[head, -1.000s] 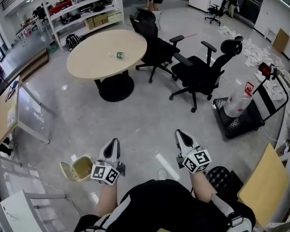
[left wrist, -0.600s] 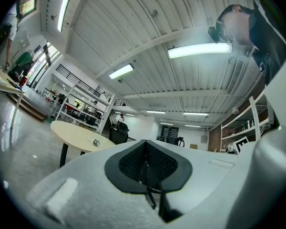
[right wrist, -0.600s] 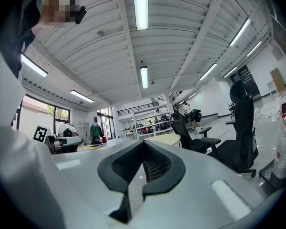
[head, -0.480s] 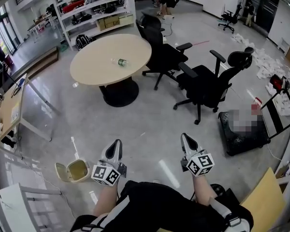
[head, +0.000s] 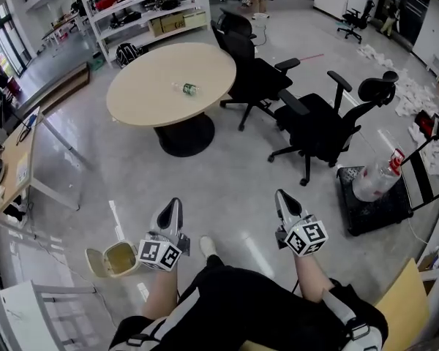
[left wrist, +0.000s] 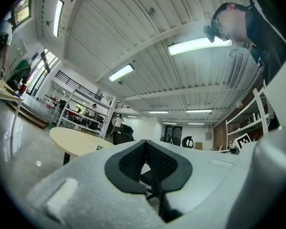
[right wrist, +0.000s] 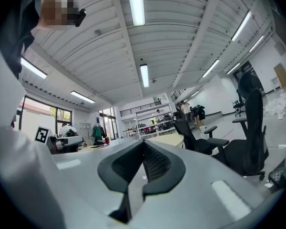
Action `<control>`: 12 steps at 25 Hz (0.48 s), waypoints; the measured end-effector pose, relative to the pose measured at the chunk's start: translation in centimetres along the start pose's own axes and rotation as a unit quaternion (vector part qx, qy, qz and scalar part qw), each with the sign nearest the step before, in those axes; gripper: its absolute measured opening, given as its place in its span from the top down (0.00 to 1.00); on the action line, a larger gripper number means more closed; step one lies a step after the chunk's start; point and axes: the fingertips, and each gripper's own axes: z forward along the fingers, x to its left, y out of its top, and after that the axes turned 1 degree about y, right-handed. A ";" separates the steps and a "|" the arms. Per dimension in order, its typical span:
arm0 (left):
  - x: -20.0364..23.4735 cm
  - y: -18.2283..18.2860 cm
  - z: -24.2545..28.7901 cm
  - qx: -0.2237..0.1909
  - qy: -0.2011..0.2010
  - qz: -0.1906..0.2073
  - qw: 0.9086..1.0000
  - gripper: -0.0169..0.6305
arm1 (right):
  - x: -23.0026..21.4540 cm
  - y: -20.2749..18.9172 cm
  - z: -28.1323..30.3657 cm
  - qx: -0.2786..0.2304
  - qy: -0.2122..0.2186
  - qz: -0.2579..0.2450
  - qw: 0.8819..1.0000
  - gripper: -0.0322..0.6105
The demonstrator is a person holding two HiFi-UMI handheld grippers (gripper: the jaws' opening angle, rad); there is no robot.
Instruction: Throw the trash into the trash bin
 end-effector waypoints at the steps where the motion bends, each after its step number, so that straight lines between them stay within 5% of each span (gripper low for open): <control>1: 0.8 0.1 0.9 -0.003 -0.002 -0.004 1.000 0.97 | 0.5 0.2 1.2 -0.001 0.006 -0.002 1.000 0.94; 12: 10.7 2.6 8.5 -0.034 -0.013 -0.020 0.999 0.97 | 2.4 2.6 13.2 -0.014 0.015 -0.014 1.000 0.94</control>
